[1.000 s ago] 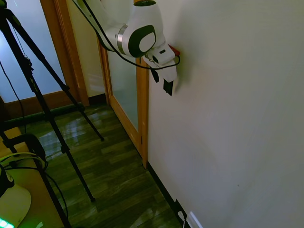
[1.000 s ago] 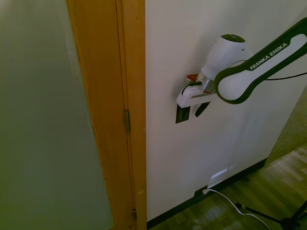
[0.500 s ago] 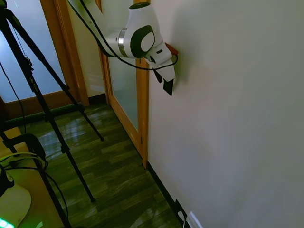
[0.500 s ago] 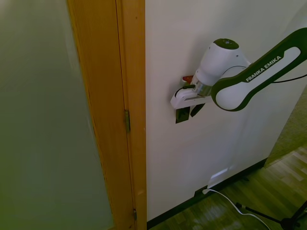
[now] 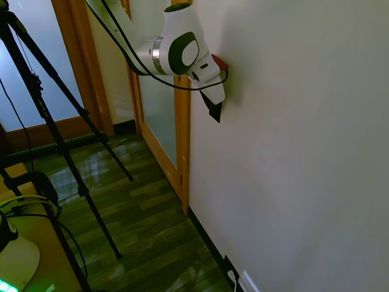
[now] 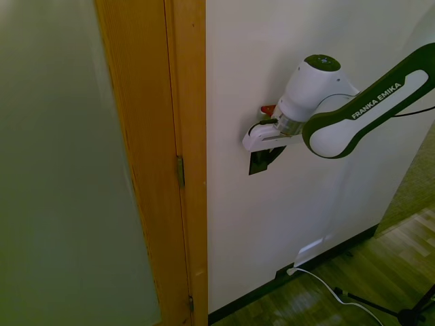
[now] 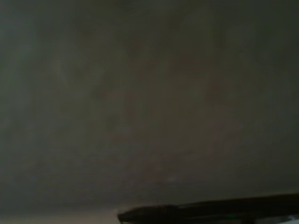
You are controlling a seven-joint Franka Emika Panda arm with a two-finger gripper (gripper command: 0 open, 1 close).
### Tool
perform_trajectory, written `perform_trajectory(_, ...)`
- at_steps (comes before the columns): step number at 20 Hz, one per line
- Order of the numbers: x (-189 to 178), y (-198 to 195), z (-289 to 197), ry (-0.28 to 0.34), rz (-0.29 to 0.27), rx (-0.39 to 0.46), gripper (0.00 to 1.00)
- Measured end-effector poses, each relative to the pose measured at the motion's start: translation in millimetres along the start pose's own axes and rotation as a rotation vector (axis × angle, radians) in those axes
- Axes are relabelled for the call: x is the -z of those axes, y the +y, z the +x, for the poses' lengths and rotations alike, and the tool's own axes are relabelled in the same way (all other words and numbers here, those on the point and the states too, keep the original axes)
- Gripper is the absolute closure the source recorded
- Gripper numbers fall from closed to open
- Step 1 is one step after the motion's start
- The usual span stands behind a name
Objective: Turn on the light
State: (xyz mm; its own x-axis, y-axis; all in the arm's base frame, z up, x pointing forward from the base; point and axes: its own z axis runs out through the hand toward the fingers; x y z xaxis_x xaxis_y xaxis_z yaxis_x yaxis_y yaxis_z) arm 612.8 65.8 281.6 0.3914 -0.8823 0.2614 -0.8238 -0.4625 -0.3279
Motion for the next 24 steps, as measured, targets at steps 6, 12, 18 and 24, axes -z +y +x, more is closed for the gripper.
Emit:
perform_trajectory(6, 2.2, -3.0, -4.7, 0.015, 0.012, 0.003, 1.00)
perform_trajectory(12, 3.1, -2.1, -9.3, 0.039, 0.022, 0.002, 1.00)
perform_trajectory(18, 23.2, 3.4, -16.2, 0.105, 0.092, -0.003, 1.00)
perform_trajectory(24, 37.1, 15.4, -22.4, 0.107, 0.091, -0.002, 0.00)
